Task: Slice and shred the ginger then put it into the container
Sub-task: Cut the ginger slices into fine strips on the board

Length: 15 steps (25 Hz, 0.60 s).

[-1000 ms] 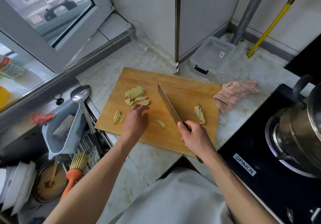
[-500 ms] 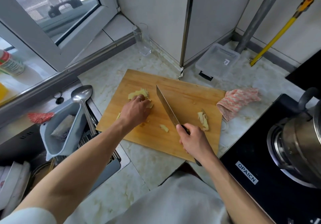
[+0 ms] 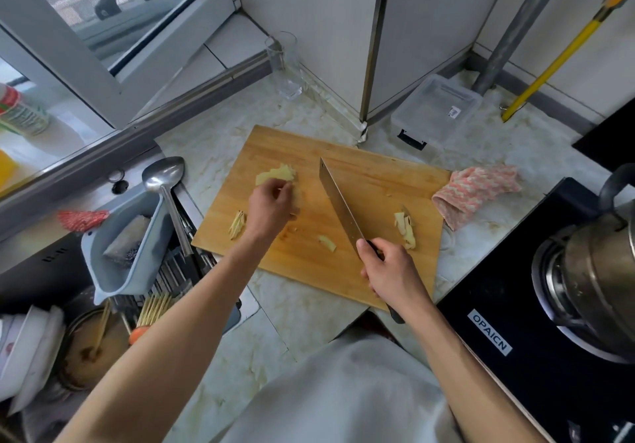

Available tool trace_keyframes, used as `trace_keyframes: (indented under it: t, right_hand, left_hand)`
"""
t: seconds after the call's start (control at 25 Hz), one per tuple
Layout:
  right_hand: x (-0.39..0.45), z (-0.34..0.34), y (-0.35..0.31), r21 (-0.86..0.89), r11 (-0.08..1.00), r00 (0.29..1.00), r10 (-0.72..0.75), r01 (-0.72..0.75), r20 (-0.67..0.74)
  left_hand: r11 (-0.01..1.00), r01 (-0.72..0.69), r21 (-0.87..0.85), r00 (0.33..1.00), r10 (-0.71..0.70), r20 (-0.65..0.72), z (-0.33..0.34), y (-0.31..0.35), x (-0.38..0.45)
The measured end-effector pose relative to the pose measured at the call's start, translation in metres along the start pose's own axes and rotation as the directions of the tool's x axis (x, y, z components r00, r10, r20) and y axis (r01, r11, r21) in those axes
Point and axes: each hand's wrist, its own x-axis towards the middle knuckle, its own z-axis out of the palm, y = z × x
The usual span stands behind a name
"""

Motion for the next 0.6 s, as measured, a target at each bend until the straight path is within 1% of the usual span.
trace_keyframes:
  t: [0.04,0.08,0.16,0.24,0.44,0.48,0.52,0.56,0.6]
  right_hand:
    - [-0.001,0.000,0.001,0.006,1.000,1.000,-0.002,0.002,0.000]
    - [-0.002,0.000,0.002,0.010,1.000,1.000,-0.003,0.003,-0.001]
    - [-0.005,0.000,0.004,0.019,1.000,1.000,0.002,-0.002,0.001]
    - [-0.006,-0.001,0.004,0.044,0.999,1.000,0.008,-0.008,0.009]
    - [-0.008,-0.002,0.004,0.053,0.999,1.000,-0.004,0.003,0.011]
    - [-0.009,-0.003,0.004,0.054,0.999,1.000,-0.006,0.005,0.010]
    - [-0.009,-0.004,0.004,0.055,0.998,1.000,-0.005,0.005,0.011]
    - [-0.010,-0.005,0.004,0.058,0.998,1.000,-0.005,0.004,0.013]
    - [-0.010,-0.006,0.005,0.058,0.998,1.000,-0.004,0.003,0.014]
  left_hand:
    - [0.987,0.114,-0.117,0.993,-0.111,0.029,0.001,-0.001,-0.007]
    - [0.965,0.189,-0.182,0.982,-0.181,0.061,0.001,-0.003,-0.016]
    - [0.935,0.276,-0.222,0.960,-0.256,0.114,0.001,-0.005,-0.030]
    - [0.933,0.297,-0.203,0.953,-0.278,0.117,0.002,-0.012,-0.041]
    - [0.948,0.284,-0.142,0.958,-0.273,0.090,0.015,-0.021,-0.056]
    - [0.952,0.286,-0.112,0.957,-0.280,0.070,0.019,-0.022,-0.058]
    - [0.960,0.278,-0.030,0.960,-0.276,0.047,0.022,-0.024,-0.059]
    - [0.962,0.239,0.129,0.970,-0.243,0.019,0.023,-0.026,-0.059]
    - [0.931,0.167,0.326,0.984,-0.178,0.005,0.022,-0.027,-0.062]
